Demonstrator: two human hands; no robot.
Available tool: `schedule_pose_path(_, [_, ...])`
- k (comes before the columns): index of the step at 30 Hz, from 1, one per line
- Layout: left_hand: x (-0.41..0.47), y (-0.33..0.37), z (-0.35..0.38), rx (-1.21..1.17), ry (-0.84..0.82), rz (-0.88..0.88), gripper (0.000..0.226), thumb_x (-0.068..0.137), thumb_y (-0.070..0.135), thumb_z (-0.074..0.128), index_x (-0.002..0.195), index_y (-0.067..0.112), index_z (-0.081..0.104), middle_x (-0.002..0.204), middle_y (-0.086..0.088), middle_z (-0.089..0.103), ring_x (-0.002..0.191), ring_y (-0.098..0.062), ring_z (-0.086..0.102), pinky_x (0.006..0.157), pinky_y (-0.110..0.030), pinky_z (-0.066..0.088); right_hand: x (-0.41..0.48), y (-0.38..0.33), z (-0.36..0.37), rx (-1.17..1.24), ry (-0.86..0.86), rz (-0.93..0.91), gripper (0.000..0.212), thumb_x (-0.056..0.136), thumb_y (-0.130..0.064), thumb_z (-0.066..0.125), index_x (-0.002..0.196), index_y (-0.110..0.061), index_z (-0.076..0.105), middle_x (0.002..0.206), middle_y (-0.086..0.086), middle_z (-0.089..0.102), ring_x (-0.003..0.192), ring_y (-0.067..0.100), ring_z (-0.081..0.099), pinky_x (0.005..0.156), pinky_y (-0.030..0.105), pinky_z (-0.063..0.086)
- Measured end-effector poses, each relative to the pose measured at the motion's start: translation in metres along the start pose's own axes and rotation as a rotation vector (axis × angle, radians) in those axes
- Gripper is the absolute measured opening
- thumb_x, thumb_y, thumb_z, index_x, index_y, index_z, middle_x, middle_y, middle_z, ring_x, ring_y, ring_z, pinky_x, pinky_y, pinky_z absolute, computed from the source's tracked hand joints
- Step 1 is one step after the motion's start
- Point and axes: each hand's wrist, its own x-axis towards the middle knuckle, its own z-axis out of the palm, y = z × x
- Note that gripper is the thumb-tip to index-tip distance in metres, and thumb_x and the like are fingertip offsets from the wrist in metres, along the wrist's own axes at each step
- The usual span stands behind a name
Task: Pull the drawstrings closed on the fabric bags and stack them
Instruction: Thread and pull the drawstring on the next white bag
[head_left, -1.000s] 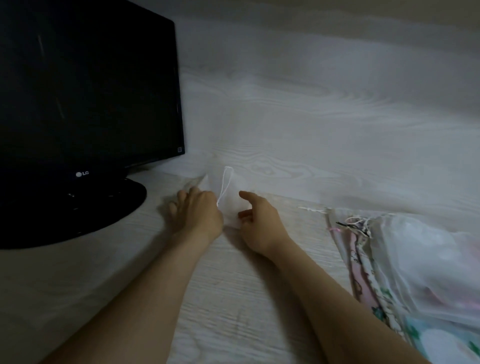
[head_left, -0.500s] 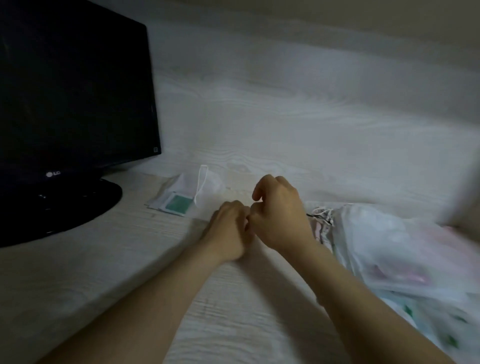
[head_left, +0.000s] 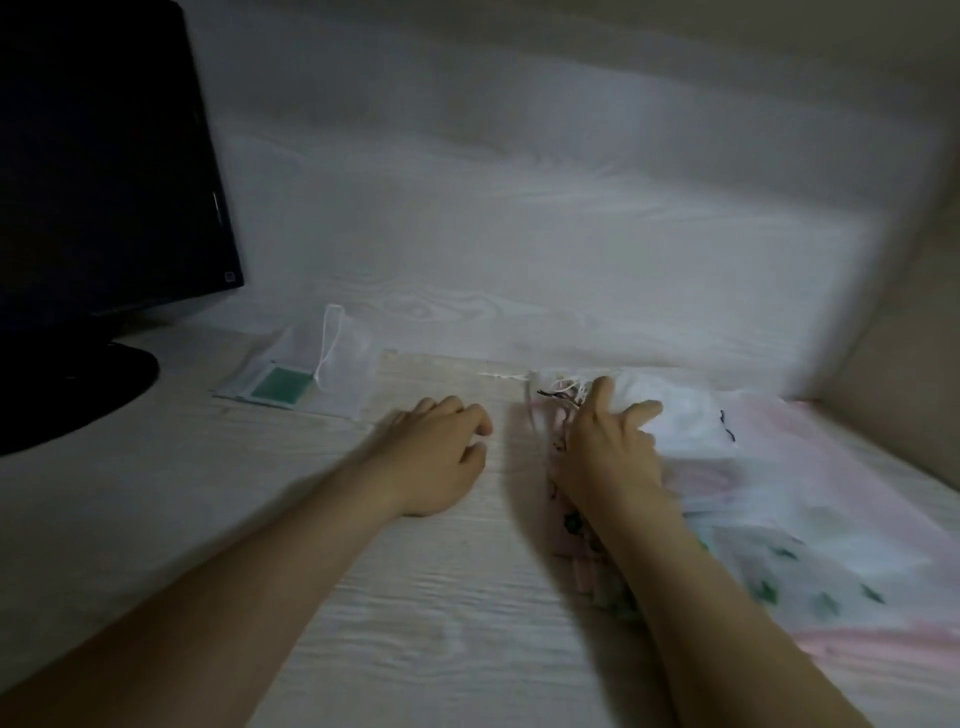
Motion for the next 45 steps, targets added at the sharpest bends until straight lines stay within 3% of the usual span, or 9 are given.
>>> schedule_pose_path(6, [-0.001, -0.005, 0.003, -0.033, -0.004, 0.015, 0.037, 0.108, 0.043, 0.040, 0.143, 0.035, 0.051, 0.141, 0.007, 0.053, 0.129, -0.020, 0.050, 0.111, -0.048, 0.041, -0.015, 0.003, -0.031, 0.046, 0.115, -0.095, 0.029, 0.098, -0.012, 0.052, 0.123, -0.007, 0.039, 0.112, 0.014, 0.065, 0.106, 0.038, 0.064, 0.069, 0.036, 0.036])
schedule_pose_path(12, [0.000, -0.009, 0.003, -0.128, 0.076, 0.029, 0.035, 0.100, 0.049, 0.046, 0.126, 0.034, 0.065, 0.123, 0.009, 0.064, 0.116, -0.017, 0.059, 0.102, -0.043, 0.051, -0.022, -0.015, -0.046, 0.010, 0.288, -0.194, 0.050, 0.091, 0.000, 0.053, 0.137, -0.013, 0.037, 0.100, 0.008, 0.065, 0.077, 0.033, 0.055, 0.061, 0.034, 0.031])
schedule_pose_path(15, [-0.001, -0.013, 0.002, -0.188, 0.115, 0.045, 0.030, 0.098, 0.041, 0.055, 0.121, 0.029, 0.071, 0.118, 0.008, 0.070, 0.112, -0.014, 0.064, 0.099, -0.041, 0.054, -0.027, -0.021, -0.046, 0.006, 0.269, -0.216, 0.023, 0.090, 0.002, 0.055, 0.101, -0.015, 0.044, 0.076, 0.001, 0.048, 0.063, 0.024, 0.044, 0.053, 0.033, 0.025])
schedule_pose_path(18, [-0.003, -0.013, 0.000, -0.223, 0.122, 0.058, 0.031, 0.098, 0.040, 0.056, 0.120, 0.028, 0.073, 0.117, 0.008, 0.073, 0.108, -0.011, 0.067, 0.097, -0.038, 0.054, -0.028, -0.021, -0.044, -0.030, 0.185, -0.210, 0.036, 0.085, 0.007, 0.053, 0.073, -0.016, 0.028, 0.071, 0.001, 0.033, 0.056, 0.018, 0.027, 0.053, 0.033, 0.022])
schedule_pose_path(23, [-0.005, -0.011, -0.001, -0.216, 0.118, 0.048, 0.042, 0.093, 0.044, 0.049, 0.124, 0.028, 0.072, 0.120, 0.007, 0.072, 0.113, -0.013, 0.065, 0.102, -0.038, 0.052, -0.021, -0.012, -0.036, 0.048, 0.087, -0.245, 0.010, 0.103, -0.023, 0.059, 0.103, -0.014, 0.063, 0.095, 0.008, 0.058, 0.079, 0.028, 0.051, 0.067, 0.034, 0.038])
schedule_pose_path(33, [-0.002, -0.014, 0.001, -0.339, 0.307, -0.050, 0.021, 0.097, 0.021, 0.067, 0.117, 0.019, 0.060, 0.120, 0.004, 0.064, 0.106, -0.014, 0.066, 0.097, -0.034, 0.054, -0.018, -0.018, -0.038, 0.147, 0.515, -0.344, 0.037, 0.076, 0.011, 0.049, 0.106, -0.010, 0.055, 0.077, 0.005, 0.053, 0.062, 0.027, 0.047, 0.048, 0.031, 0.026])
schedule_pose_path(36, [-0.001, -0.014, -0.004, -0.459, 0.502, -0.074, 0.047, 0.094, 0.013, 0.075, 0.125, 0.025, 0.041, 0.126, 0.003, 0.049, 0.091, -0.011, 0.065, 0.091, -0.045, 0.059, -0.019, -0.024, -0.036, 0.245, 0.563, -0.570, 0.045, 0.070, -0.001, 0.038, 0.108, -0.011, 0.061, 0.088, 0.008, 0.059, 0.076, 0.032, 0.055, 0.060, 0.041, 0.043])
schedule_pose_path(40, [-0.009, -0.017, -0.022, -0.428, 0.649, 0.031, 0.098, 0.085, -0.003, 0.082, 0.159, 0.035, 0.030, 0.150, 0.002, 0.034, 0.100, -0.001, 0.058, 0.087, -0.013, 0.050, -0.021, -0.033, -0.031, 0.216, 0.541, -0.778, 0.047, 0.069, 0.009, 0.056, 0.107, -0.016, 0.067, 0.099, 0.004, 0.059, 0.088, 0.029, 0.055, 0.074, 0.039, 0.038])
schedule_pose_path(45, [-0.011, -0.034, -0.032, -0.266, 0.643, 0.100, 0.051, 0.077, -0.021, 0.073, 0.110, 0.018, 0.065, 0.145, 0.004, 0.051, 0.103, -0.009, 0.064, 0.085, -0.028, 0.057, -0.017, -0.036, -0.018, 0.282, 0.508, -0.734, 0.042, 0.084, 0.000, 0.073, 0.122, -0.017, 0.070, 0.112, 0.010, 0.057, 0.096, 0.031, 0.056, 0.077, 0.044, 0.048])
